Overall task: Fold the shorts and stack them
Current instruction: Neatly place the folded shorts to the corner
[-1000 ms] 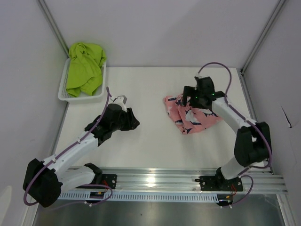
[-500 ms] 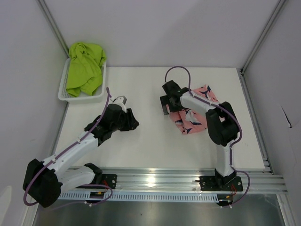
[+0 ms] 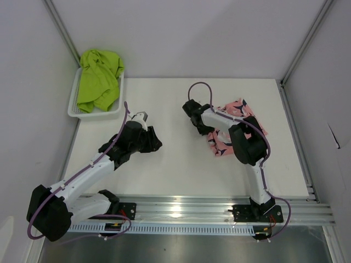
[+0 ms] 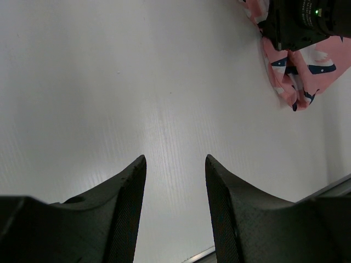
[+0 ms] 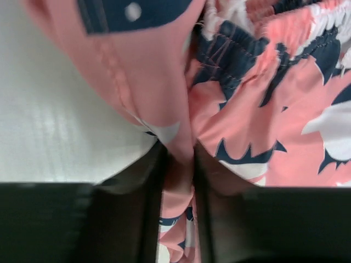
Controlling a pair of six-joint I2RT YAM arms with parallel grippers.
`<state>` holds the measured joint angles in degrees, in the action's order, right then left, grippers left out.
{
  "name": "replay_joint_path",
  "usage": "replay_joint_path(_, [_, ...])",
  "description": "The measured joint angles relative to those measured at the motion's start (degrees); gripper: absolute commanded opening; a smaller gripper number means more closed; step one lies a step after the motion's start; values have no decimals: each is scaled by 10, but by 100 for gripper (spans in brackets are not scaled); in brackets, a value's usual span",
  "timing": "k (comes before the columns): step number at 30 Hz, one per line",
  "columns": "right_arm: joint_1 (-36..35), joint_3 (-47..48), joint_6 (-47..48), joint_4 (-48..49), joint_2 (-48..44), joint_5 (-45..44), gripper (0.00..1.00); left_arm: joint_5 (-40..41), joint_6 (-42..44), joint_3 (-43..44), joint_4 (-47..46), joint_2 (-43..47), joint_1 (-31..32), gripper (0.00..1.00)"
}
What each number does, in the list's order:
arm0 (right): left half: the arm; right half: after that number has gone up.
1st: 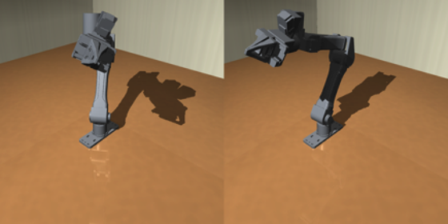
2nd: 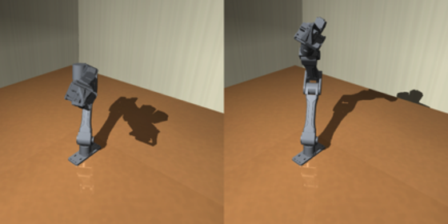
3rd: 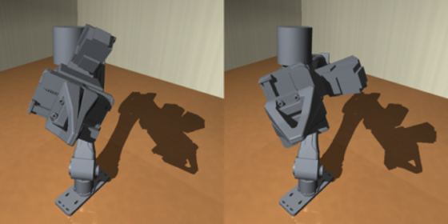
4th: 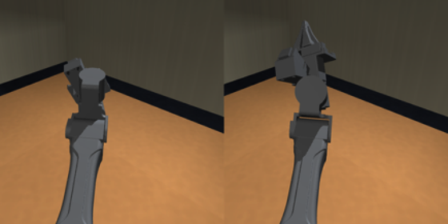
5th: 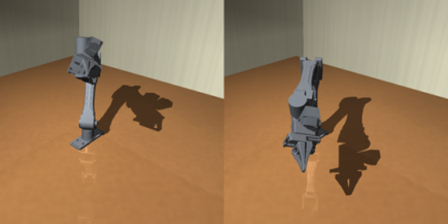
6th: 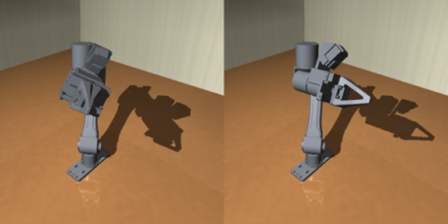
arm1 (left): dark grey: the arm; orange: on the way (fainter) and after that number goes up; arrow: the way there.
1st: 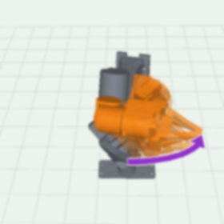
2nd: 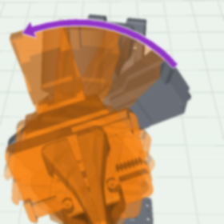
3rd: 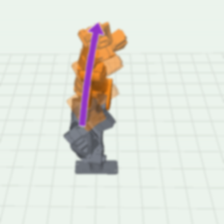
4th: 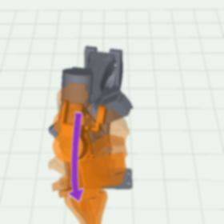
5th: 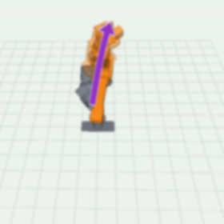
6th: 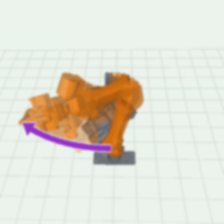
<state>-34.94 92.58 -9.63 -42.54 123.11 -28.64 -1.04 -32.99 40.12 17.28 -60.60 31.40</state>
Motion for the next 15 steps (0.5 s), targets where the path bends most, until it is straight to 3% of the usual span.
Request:
replay_joint_path(8, [-2,-39,-25,-25,2,-75,0,0,0,-1,0,0,0,50])
replay_joint_path(15, [21,-155,-83,-55,-59,-102,0,-1,0,-1,0,0,2,50])
